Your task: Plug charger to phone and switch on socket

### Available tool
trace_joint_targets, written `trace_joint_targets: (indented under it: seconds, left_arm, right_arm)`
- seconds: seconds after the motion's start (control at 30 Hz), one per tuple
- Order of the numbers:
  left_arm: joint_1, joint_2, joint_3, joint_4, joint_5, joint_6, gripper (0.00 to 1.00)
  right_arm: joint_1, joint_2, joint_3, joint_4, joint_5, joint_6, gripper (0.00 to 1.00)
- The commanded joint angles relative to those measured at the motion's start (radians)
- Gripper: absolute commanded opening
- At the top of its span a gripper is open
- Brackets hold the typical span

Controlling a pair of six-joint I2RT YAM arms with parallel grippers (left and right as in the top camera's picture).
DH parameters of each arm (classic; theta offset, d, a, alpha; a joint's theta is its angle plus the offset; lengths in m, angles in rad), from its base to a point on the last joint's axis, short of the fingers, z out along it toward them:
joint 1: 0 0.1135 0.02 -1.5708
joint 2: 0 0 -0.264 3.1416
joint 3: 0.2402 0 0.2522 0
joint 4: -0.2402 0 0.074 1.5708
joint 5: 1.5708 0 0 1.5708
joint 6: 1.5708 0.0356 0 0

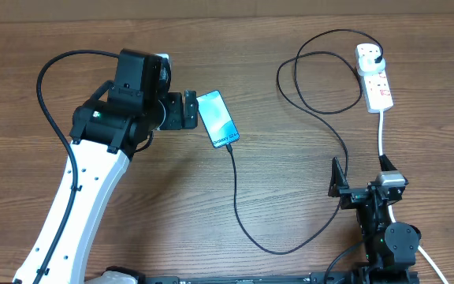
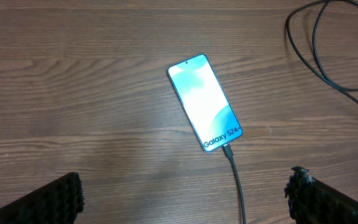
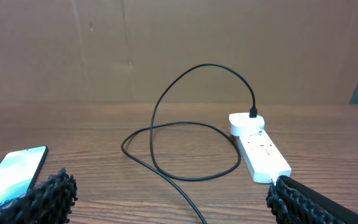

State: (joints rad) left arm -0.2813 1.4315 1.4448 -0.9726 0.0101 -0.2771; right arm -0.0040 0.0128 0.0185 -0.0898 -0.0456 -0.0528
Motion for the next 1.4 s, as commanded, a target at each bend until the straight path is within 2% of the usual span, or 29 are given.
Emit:
trace_joint_targets:
  seconds: [0.0,0.33,0.43,0.73,0.93,1.03,1.2,1.37]
  left_arm:
    - [-0.001,0.004,-0.002,0.004,-0.01,0.015,1.0]
    - [-0.001,0.004,-0.002,0.004,-0.01,0.015,1.0]
    - [-0.001,0.004,-0.002,-0.026,-0.056,0.061,1.0]
    - [-0.001,0.006,-0.002,-0.059,-0.063,0.059,1.0]
    - [-0.001,0.003,-0.014,-0.138,-0.054,0.026,1.0]
    - [0.0,-0.017,-0.052,-0.109,-0.059,0.021,0.99]
    - [0.001,-0.118,-0.218,0.04,-0.058,0.014,1.0]
    - [0.001,-0.224,-0.37,0.094,-0.058,0.014,1.0]
  right_arm:
    - [0.003,-0.01,-0.01,0.006,0.0,0.0,1.0]
    - [0.003,-0.01,-0.01,0.006,0.0,0.0,1.0]
    - [0.003,-0.01,-0.01,0.006,0.0,0.0,1.0]
    - [0.003,-0.01,-0.01,0.006,0.0,0.0,1.0]
    - [0.003,-0.01,-0.01,0.006,0.0,0.0,1.0]
    - [0.003,-0.01,-0.01,0.006,0.0,0.0,1.0]
    - [0.003,-0.01,-0.01,0.006,0.0,0.0,1.0]
    - [0.003,-0.01,-0.01,0.006,0.0,0.0,1.0]
